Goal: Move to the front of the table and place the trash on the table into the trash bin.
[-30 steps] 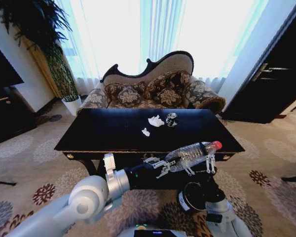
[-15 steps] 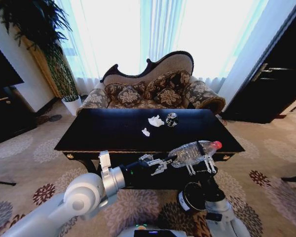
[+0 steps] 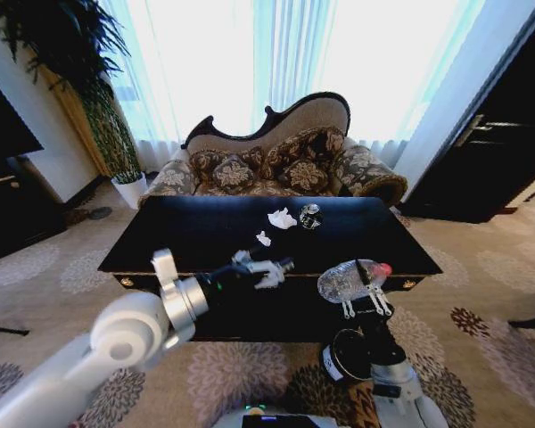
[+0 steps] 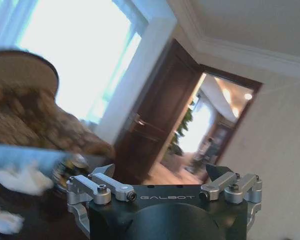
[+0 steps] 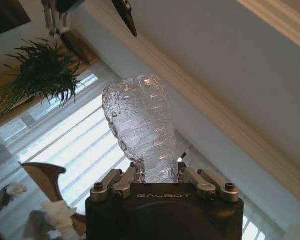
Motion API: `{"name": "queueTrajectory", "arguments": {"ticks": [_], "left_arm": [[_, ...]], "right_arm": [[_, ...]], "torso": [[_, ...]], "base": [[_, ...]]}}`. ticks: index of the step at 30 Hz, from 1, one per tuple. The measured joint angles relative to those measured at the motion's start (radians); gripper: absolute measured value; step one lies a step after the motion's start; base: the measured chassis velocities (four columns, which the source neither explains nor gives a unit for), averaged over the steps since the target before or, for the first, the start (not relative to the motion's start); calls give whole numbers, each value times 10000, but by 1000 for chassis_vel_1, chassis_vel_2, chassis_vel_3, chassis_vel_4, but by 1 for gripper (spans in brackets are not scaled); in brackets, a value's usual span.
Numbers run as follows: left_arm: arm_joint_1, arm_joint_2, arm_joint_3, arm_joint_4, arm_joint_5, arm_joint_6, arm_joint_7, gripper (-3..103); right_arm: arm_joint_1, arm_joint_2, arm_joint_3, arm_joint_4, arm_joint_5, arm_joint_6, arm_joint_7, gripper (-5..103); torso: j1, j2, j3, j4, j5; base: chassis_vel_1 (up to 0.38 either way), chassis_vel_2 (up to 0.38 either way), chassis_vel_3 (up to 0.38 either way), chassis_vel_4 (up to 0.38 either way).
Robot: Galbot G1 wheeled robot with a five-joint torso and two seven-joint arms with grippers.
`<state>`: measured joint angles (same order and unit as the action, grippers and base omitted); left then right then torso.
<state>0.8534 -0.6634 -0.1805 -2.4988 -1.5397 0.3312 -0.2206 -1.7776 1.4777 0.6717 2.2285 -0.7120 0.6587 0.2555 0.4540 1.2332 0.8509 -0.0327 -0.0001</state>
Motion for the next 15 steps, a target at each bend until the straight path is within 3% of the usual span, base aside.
{"name": "queueTrajectory", "arguments": {"ticks": [2,5,7,10,12,15], "left_arm": [[135,42,-237,0,193,-26,-9,100],[1103,319,-1565,-2,1620,-311,-11,100],[1245,362,-1807,-2,1872,-377,-14,100],[1692,463,-2785,-7,2851,-691,-325,100],[1822,475,-2983,-8,3189,-776,-358,100],[2453,463,-3780,564,4688,-1192,-462,100]], "right_arm": [[7,24,-7,-88,30,15,-4,27],[-20,77,9,-557,511,63,-31,27],[-32,77,16,-656,670,63,-35,27],[-180,61,82,-1227,2001,-63,-59,27],[-224,52,127,-1376,2284,-79,-61,27],[-415,-64,312,-2209,3300,-87,-34,27]], "torso": [[0,0,0,0,0],[-1,0,0,4,-4],[-1,0,0,5,-4],[-1,0,0,2,-1],[-1,0,0,2,-1],[-1,0,-1,0,-1]], "base": [[0,0,0,0],[0,0,0,0],[0,0,0,0],[0,0,0,0],[0,0,0,0],[0,0,0,0]]}}
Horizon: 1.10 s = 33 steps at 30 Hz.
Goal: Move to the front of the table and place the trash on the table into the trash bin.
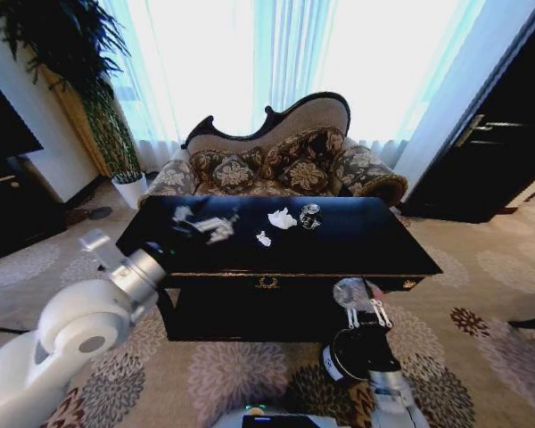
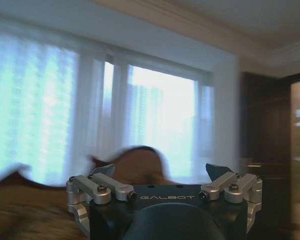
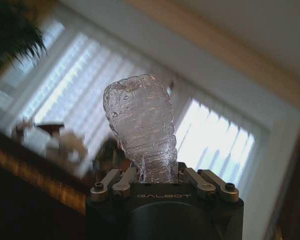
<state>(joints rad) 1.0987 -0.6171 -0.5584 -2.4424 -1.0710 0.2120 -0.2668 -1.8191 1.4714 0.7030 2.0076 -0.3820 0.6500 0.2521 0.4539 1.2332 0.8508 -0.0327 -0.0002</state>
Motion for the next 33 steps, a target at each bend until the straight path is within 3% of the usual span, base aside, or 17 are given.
{"name": "queueTrajectory", "arguments": {"ticks": [3,6,8,11,16,19,23,28,33], "left_arm": [[547,-171,-509,299,480,-101,-21,100],[2277,-851,-1746,793,1469,-367,204,100],[2683,-1024,-2021,888,1644,-433,279,100],[3874,-1588,-2922,1317,2363,-836,692,100],[4140,-1809,-3167,1775,2755,-1219,929,100],[4309,-2115,-3301,1948,3294,-1441,966,100],[4909,-2766,-3573,1834,3268,-1556,1202,100],[5710,-3408,-3885,1641,3334,-1823,1526,100],[6145,-3611,-4292,1454,3177,-1908,1601,100]], "right_arm": [[-46,-68,15,-527,523,-22,25,27],[14,-219,-141,-1587,1421,-58,81,27],[42,-237,-222,-1737,1688,-100,98,27],[171,-270,-643,-2152,3162,-633,106,27],[400,-275,-780,-2874,4021,-939,67,27],[731,-385,-846,-3566,4625,-1239,-62,27],[1578,-704,-949,-4638,5397,-1888,-292,27],[2690,-994,-1273,-6218,5655,-1947,-556,27],[3719,-1078,-1372,-7404,6109,-2008,-879,27]], "torso": [[0,0,0,-1,1],[1,0,0,1,-1],[0,0,0,3,-1],[-1,0,-1,4,-1],[-1,0,-1,5,0],[0,0,1,-9,1],[-1,0,0,7,2],[0,0,0,3,2],[0,0,0,3,2]], "base": [[0,0,0,0],[0,0,0,0],[0,0,0,0],[0,0,0,0],[0,0,0,0],[0,0,0,0],[0,0,0,0],[0,0,0,0],[0,0,0,0]]}}
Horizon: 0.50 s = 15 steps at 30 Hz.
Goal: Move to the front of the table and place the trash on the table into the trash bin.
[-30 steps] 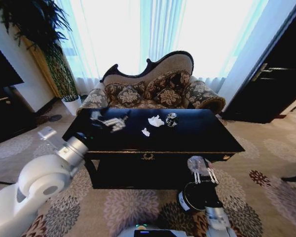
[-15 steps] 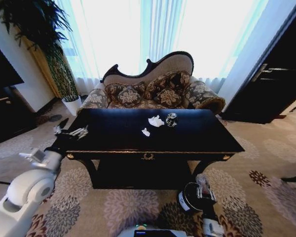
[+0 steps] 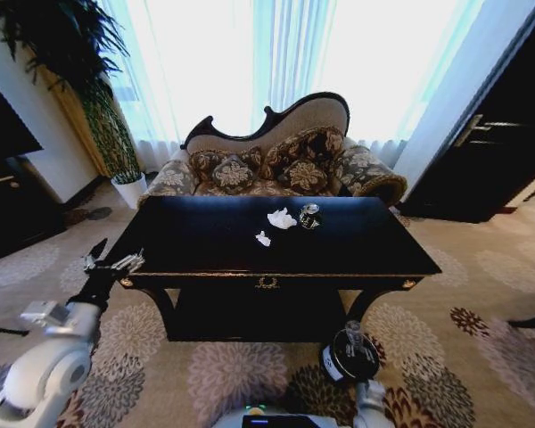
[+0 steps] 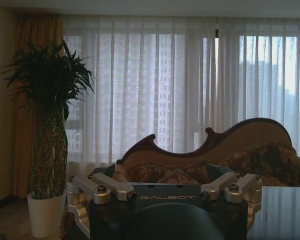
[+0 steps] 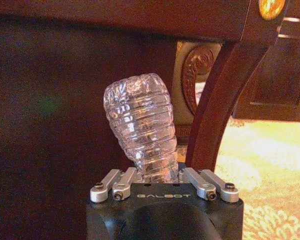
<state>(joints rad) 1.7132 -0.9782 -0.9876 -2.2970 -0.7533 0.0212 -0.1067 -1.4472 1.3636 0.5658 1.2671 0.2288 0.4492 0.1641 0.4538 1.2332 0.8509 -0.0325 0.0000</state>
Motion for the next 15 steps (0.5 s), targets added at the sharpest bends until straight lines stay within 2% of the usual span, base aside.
{"name": "queueTrajectory", "arguments": {"ticks": [8,15], "left_arm": [[126,-115,40,-262,-21,71,-1,100],[12,-7,201,-421,28,263,-173,100]], "right_arm": [[917,-65,-145,-1239,94,-34,-200,27],[1631,-450,-247,-2710,109,280,-330,27]], "torso": [[0,0,0,1,-1],[1,0,1,-4,0]], "base": [[0,0,0,0],[0,0,0,0]]}}
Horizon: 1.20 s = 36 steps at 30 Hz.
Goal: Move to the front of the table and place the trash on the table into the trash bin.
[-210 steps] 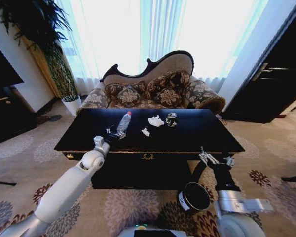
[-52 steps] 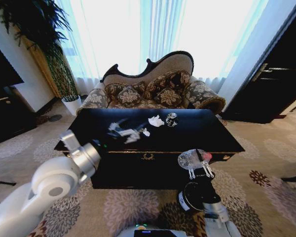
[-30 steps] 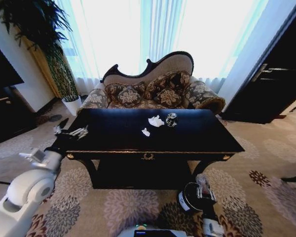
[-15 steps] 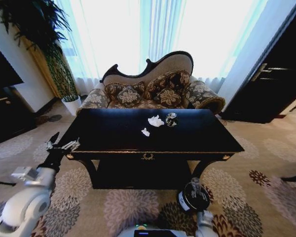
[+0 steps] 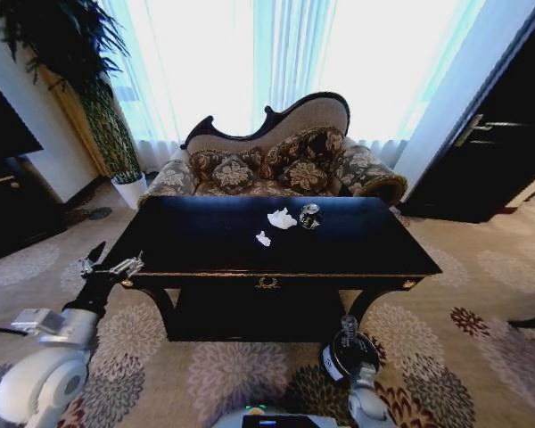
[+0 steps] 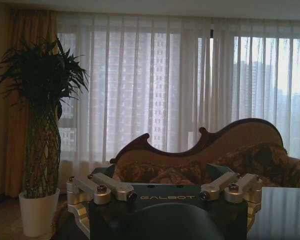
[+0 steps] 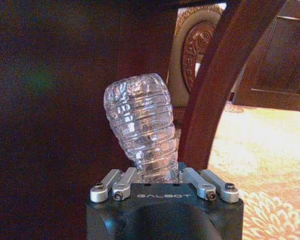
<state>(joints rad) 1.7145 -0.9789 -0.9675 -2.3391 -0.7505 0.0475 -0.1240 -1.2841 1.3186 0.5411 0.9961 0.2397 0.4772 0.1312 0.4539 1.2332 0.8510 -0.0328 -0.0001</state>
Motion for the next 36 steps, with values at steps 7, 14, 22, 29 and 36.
{"name": "queueTrajectory", "arguments": {"ticks": [7,14,22,29,36], "left_arm": [[59,92,109,-158,2,57,-58,100],[23,48,160,-167,-98,19,-114,100],[3,35,45,-68,-242,-10,-114,100],[1,23,-70,-198,-355,-142,-96,100],[56,13,-220,-224,-423,-272,-10,100]], "right_arm": [[487,-188,20,-786,-116,286,-71,27],[724,-375,79,-1221,-110,512,-204,37],[691,-447,88,-1642,-59,712,-316,65],[640,-438,100,-1726,134,755,-393,92],[-22,-235,121,-887,391,762,-408,100]], "torso": [[0,0,0,3,1],[0,0,0,4,-1],[0,0,-1,3,-1],[0,0,-1,4,-2],[0,0,-1,5,-1]], "base": [[0,0,0,0],[0,0,0,0],[0,0,0,0],[0,0,0,0],[0,0,0,0]]}}
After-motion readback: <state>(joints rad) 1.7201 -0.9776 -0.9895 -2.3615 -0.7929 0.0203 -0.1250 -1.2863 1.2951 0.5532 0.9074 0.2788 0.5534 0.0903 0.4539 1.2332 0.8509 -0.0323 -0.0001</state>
